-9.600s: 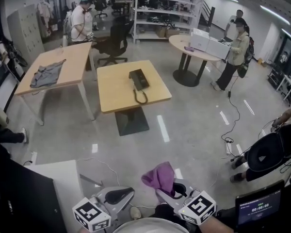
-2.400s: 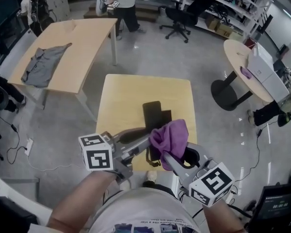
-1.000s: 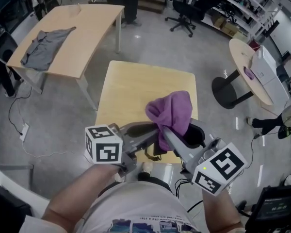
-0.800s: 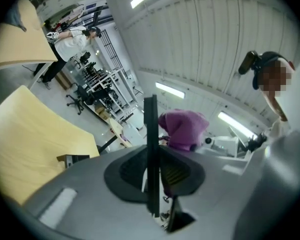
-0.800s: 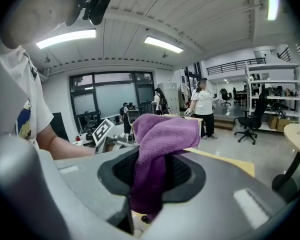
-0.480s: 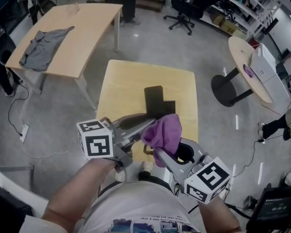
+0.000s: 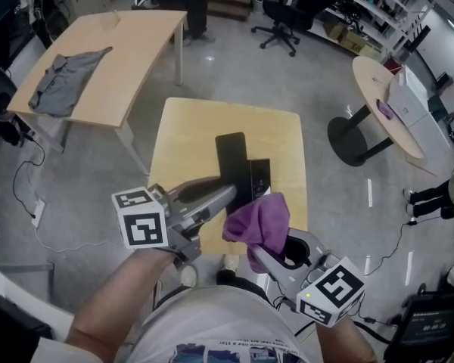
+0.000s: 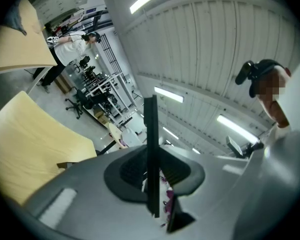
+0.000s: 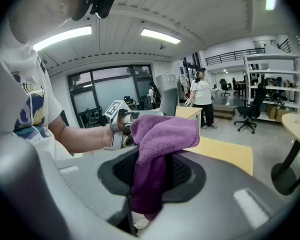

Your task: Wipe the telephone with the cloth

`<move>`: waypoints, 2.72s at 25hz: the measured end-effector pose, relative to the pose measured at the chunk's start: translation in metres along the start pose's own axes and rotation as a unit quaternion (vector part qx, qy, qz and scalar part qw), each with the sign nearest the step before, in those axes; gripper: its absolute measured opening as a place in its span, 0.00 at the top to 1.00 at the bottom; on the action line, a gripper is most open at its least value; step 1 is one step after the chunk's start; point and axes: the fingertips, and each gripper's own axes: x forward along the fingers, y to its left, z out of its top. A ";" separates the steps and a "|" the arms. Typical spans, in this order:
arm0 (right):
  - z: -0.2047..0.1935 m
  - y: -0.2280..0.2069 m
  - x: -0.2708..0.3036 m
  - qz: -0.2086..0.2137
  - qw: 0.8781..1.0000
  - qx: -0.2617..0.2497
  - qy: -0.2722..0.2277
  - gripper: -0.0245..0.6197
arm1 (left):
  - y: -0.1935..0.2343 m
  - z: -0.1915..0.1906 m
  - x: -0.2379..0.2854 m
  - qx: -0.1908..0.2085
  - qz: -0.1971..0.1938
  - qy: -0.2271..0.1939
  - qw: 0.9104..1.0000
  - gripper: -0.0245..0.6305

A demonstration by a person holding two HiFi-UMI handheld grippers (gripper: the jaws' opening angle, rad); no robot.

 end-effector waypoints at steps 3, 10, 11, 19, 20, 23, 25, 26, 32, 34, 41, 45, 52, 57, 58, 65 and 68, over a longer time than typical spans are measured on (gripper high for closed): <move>0.028 -0.021 -0.014 -0.031 0.999 -0.009 -0.038 0.79 | 0.000 -0.005 -0.002 0.002 -0.004 0.006 1.000 0.84; 0.074 -0.066 -0.018 -0.077 0.992 -0.016 -0.094 0.79 | -0.013 -0.025 0.002 -0.002 -0.020 0.023 1.000 0.84; 0.078 -0.068 -0.017 -0.078 0.992 -0.017 -0.098 0.79 | -0.015 -0.027 0.003 -0.002 -0.022 0.026 0.999 0.84; 0.094 -0.072 -0.005 -0.074 0.991 -0.016 -0.112 0.79 | -0.025 -0.041 0.000 -0.004 -0.031 0.036 0.999 0.84; 0.092 -0.072 -0.003 -0.071 0.991 -0.013 -0.110 0.79 | -0.025 -0.042 -0.001 -0.004 -0.031 0.036 0.999 0.84; 0.083 -0.068 0.001 -0.062 0.993 -0.007 -0.101 0.79 | -0.025 -0.042 0.000 -0.005 -0.030 0.033 0.999 0.84; 0.075 -0.064 0.003 -0.055 0.994 -0.005 -0.094 0.79 | -0.025 -0.039 0.001 -0.004 -0.028 0.030 0.999 0.84; 0.071 -0.062 0.004 -0.053 0.994 -0.005 -0.091 0.79 | -0.025 -0.038 0.001 -0.003 -0.027 0.030 0.999 0.84; 0.047 -0.053 0.004 -0.046 0.996 0.006 -0.074 0.79 | -0.023 -0.033 0.002 -0.001 -0.027 0.026 0.999 0.84; 0.038 -0.050 0.004 -0.046 0.997 0.012 -0.069 0.79 | -0.021 -0.032 0.002 -0.002 -0.027 0.025 0.999 0.84; 0.001 -0.038 0.000 -0.042 0.998 0.027 -0.038 0.79 | -0.021 -0.022 0.002 -0.001 -0.030 0.020 0.999 0.84; -0.019 -0.032 -0.004 -0.040 0.999 0.033 -0.017 0.79 | -0.022 -0.020 0.003 -0.001 -0.034 0.020 0.999 0.84; -0.046 -0.029 -0.008 -0.033 0.998 0.043 0.013 0.79 | -0.024 -0.017 0.004 -0.002 -0.043 0.020 0.999 0.84; -0.027 -0.052 -0.017 -0.056 0.998 0.036 -0.012 0.78 | -0.030 -0.021 0.004 -0.002 -0.055 0.026 0.998 0.84; -0.018 -0.059 -0.017 -0.062 0.997 0.032 -0.021 0.79 | -0.031 -0.022 0.005 -0.003 -0.058 0.028 0.998 0.84; 0.042 -0.096 -0.008 -0.078 0.994 0.004 -0.076 0.79 | -0.045 -0.037 0.011 -0.008 -0.077 0.048 0.996 0.84; 0.056 -0.098 0.004 -0.070 0.994 -0.005 -0.081 0.79 | -0.050 -0.045 0.012 -0.011 -0.084 0.056 0.995 0.84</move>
